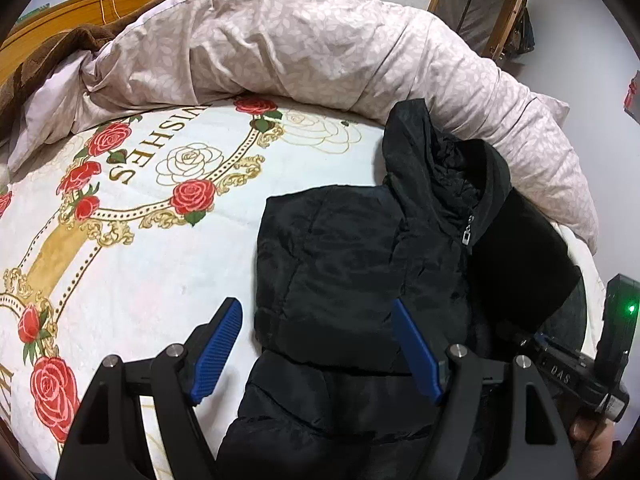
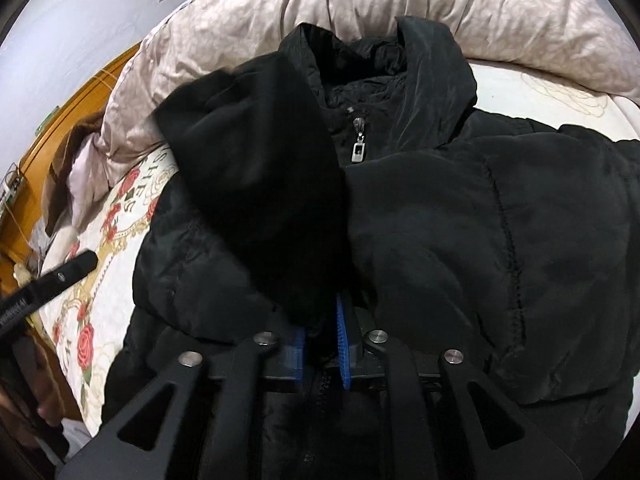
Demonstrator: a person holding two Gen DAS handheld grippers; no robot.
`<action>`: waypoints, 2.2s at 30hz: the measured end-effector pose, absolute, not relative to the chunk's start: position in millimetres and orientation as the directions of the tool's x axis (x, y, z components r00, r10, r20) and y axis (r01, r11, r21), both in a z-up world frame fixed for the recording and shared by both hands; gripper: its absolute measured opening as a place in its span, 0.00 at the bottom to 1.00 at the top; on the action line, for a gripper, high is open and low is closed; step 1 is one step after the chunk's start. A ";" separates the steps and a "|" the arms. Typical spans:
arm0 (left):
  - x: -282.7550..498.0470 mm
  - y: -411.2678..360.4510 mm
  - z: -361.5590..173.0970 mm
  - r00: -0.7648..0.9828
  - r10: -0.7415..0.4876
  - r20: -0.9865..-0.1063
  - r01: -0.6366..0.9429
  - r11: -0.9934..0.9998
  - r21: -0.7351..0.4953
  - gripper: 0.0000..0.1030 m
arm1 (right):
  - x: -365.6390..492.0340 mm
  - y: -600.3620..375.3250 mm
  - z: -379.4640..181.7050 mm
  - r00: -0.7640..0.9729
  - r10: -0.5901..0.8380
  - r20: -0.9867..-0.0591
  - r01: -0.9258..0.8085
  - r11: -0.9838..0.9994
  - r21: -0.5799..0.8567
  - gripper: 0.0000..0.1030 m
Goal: Fold large clothes
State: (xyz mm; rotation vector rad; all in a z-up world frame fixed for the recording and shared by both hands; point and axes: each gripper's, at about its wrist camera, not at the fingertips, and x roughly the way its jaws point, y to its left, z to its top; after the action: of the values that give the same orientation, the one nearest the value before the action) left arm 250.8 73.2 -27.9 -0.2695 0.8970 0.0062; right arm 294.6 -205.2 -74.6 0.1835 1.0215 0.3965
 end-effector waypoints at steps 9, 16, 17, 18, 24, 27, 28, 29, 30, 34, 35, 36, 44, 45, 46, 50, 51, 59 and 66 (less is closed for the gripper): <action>259.1 53.2 -3.8 0.653 -0.203 -0.730 -0.058 0.947 -0.315 0.77 | 268.2 -220.6 -34.7 0.471 0.485 -0.737 -0.305 0.874 0.379 0.66; 300.6 2.9 -37.4 0.566 -0.294 -0.771 0.029 0.941 -0.337 0.78 | 259.6 -297.4 -21.0 0.577 0.322 -0.751 -0.157 0.946 0.284 0.66; 309.5 -4.7 -47.5 0.542 -0.303 -0.784 0.040 0.941 -0.336 0.78 | 261.4 -309.0 -23.0 0.585 0.294 -0.756 -0.125 0.954 0.274 0.66; 317.4 -11.6 -57.7 0.522 -0.306 -0.796 0.049 0.943 -0.330 0.78 | 262.9 -324.0 -24.5 0.596 0.257 -0.760 -0.084 0.962 0.259 0.66; 321.7 -37.5 -64.0 0.575 -0.232 -0.784 0.110 0.972 -0.206 0.20 | 279.1 -373.1 -32.9 0.632 0.116 -0.766 0.043 0.982 0.184 0.55; 324.3 -42.1 -67.9 0.592 -0.172 -0.788 0.117 0.985 -0.127 0.20 | 294.7 -375.7 -46.3 0.628 0.093 -0.773 0.047 0.987 0.157 0.51; 326.4 -41.7 -72.3 0.586 -0.166 -0.793 0.109 0.986 -0.125 0.20 | 301.4 -374.9 -56.0 0.613 0.090 -0.785 0.047 0.988 0.150 0.51; 327.4 -42.0 -76.6 0.589 -0.155 -0.793 0.106 0.988 -0.114 0.20 | 309.6 -371.4 -70.7 0.589 0.086 -0.804 0.046 0.989 0.140 0.50; 328.4 -42.0 -80.5 0.592 -0.150 -0.792 0.108 0.988 -0.106 0.21 | 314.9 -370.0 -83.2 0.566 0.082 -0.821 0.049 0.990 0.133 0.50; 327.0 -43.0 -94.2 0.603 -0.141 -0.785 0.111 0.989 -0.093 0.23 | 321.3 -368.0 -100.2 0.557 0.059 -0.829 0.050 0.993 0.104 0.50; 326.5 -41.9 -97.8 0.598 -0.147 -0.788 0.103 0.989 -0.107 0.24 | 322.6 -367.0 -101.0 0.554 0.054 -0.831 0.048 0.994 0.097 0.50; 327.5 -39.1 -99.4 0.594 -0.154 -0.790 0.087 0.988 -0.127 0.26 | 323.9 -366.1 -100.5 0.548 0.050 -0.835 0.048 0.995 0.091 0.50; 307.7 -18.6 -47.4 0.637 -0.137 -0.758 0.052 0.990 -0.135 0.31 | 310.1 -379.8 -40.2 0.644 0.054 -0.764 0.050 0.992 0.113 0.50; 306.1 -16.8 -40.8 0.651 -0.136 -0.747 0.049 0.989 -0.138 0.33 | 313.2 -382.2 -35.9 0.652 0.049 -0.756 0.049 0.993 0.106 0.50; 307.2 -16.0 -34.6 0.662 -0.142 -0.736 0.045 0.988 -0.150 0.34 | 321.0 -386.2 -34.2 0.654 0.041 -0.755 0.052 0.994 0.099 0.50; 325.4 -35.6 -33.7 0.668 -0.163 -0.726 0.090 0.986 -0.138 0.36 | 356.5 -395.2 -48.5 0.622 0.022 -0.783 0.070 0.994 0.084 0.50; 334.4 -42.7 -44.0 0.647 -0.169 -0.744 0.103 0.986 -0.134 0.36 | 363.4 -398.0 -55.7 0.604 0.022 -0.797 0.075 0.994 0.085 0.50; 356.6 -54.1 -96.0 0.601 -0.133 -0.788 0.119 0.990 -0.076 0.40 | 372.0 -397.8 -87.4 0.566 -0.018 -0.824 0.076 0.997 0.030 0.50; 330.5 -38.8 -46.3 0.636 -0.159 -0.755 0.100 0.987 -0.123 0.39 | 317.0 -392.6 -27.9 0.665 0.025 -0.746 0.057 0.995 0.084 0.50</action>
State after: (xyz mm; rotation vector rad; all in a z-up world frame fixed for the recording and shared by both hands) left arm 330.5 -38.8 -46.3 -0.0720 0.8687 -0.1484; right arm 317.0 -392.6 -27.9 0.1032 0.8435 -0.0177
